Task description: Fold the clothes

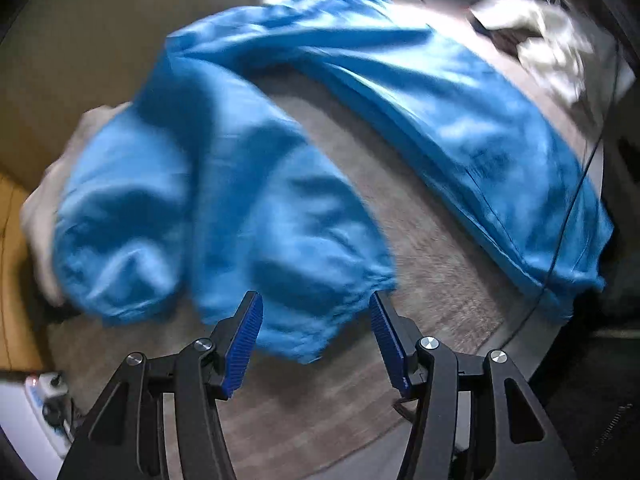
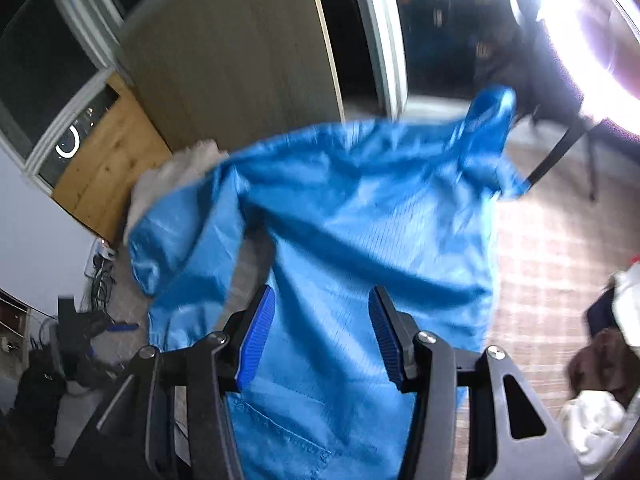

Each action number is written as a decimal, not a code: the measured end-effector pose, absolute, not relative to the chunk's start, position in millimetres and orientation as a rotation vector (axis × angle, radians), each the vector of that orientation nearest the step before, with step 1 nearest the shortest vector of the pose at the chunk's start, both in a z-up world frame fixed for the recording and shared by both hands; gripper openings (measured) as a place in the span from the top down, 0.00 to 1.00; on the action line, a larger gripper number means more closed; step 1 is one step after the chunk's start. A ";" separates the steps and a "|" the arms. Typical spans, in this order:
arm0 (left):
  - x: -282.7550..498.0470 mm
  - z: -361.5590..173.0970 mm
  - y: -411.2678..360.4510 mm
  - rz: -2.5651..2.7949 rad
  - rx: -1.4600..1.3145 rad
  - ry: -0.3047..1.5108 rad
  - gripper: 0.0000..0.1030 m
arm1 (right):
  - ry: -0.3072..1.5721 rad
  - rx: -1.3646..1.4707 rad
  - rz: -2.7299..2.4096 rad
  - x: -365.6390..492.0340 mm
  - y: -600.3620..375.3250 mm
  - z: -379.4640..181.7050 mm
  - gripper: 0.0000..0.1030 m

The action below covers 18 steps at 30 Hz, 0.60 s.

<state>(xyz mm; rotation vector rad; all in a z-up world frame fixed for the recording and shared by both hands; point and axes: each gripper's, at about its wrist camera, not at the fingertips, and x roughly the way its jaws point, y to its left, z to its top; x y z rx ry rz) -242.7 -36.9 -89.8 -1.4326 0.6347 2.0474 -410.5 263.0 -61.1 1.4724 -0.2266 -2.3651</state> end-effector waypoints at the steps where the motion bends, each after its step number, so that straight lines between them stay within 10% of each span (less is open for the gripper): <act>1: -241.5 -97.1 -27.8 2.033 -1.437 0.663 0.48 | -0.243 1.501 -2.324 -417.3 261.5 -76.9 0.53; 12: -266.9 -107.8 -14.3 1.960 -1.541 0.593 0.51 | -0.152 1.567 -2.079 -434.3 214.3 -136.5 0.53; 18: -267.7 -82.4 -87.0 2.135 -1.408 0.918 0.46 | -0.178 1.615 -2.018 -428.1 194.5 -157.6 0.53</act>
